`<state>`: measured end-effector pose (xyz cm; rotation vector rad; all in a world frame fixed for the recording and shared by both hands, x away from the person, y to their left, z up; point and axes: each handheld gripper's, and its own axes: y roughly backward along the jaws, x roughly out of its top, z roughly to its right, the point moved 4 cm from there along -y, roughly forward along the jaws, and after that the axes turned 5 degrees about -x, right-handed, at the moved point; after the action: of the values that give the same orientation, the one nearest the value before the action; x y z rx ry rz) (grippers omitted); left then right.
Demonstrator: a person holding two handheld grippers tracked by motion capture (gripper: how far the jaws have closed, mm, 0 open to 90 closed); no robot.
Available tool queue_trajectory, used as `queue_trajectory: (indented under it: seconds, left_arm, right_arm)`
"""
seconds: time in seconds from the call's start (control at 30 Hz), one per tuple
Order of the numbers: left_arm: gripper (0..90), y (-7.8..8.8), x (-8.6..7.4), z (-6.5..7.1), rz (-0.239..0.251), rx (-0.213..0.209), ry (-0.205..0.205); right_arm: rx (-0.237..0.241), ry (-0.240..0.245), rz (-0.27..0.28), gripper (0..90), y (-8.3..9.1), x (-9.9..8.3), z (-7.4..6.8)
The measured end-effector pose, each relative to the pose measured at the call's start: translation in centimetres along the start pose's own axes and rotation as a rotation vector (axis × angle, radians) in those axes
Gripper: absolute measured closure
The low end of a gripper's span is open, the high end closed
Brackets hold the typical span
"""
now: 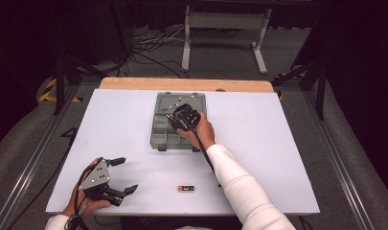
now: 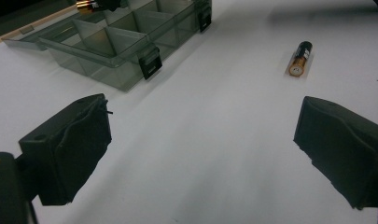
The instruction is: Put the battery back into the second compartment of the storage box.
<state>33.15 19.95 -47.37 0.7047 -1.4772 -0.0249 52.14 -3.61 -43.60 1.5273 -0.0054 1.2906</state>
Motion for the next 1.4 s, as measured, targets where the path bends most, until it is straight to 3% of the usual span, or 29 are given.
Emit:
queue_trajectory:
  seconds: [0.17,0.57,0.87,1.03,1.1,1.13,1.2,1.23,1.4]
  left_arm:
    - [4.2,0.0,0.0,0.0,0.000,-0.003,0.002]
    - [4.2,0.0,0.0,0.0,-0.001,-0.008,0.004]
    - [4.3,0.1,0.0,0.0,0.000,-0.007,0.006]
    - [4.3,0.1,0.0,0.0,0.000,-0.005,0.005]
    - [4.3,0.1,0.0,0.0,0.002,-0.006,0.005]
    - [4.3,0.1,0.0,-0.1,0.001,-0.003,0.006]
    - [4.4,0.1,0.0,0.0,0.002,-0.005,0.005]
    - [4.5,0.1,0.0,-0.1,0.000,-0.004,0.004]
    - [4.7,0.2,0.1,-0.1,0.001,0.006,0.004]
  right_arm:
    - [-0.008,-0.054,-0.003,77.8,-0.1,-0.2,0.1]
    - [-0.018,-0.084,-0.016,77.8,-0.8,-0.7,0.2]
    - [-0.002,-0.067,-0.038,80.2,-1.1,-0.9,-0.1]
    - [-0.007,-0.052,-0.030,76.5,-0.6,-0.6,0.0]
    - [-0.004,-0.057,-0.018,75.2,-0.2,-0.5,0.0]
    - [0.006,-0.040,0.021,75.3,0.4,-0.4,0.1]
    - [0.008,-0.034,0.037,74.8,0.7,-0.3,0.2]
    - [0.015,-0.013,0.081,74.2,1.6,-0.1,0.1]
    - [0.034,0.026,0.146,71.1,3.3,0.0,-0.2]
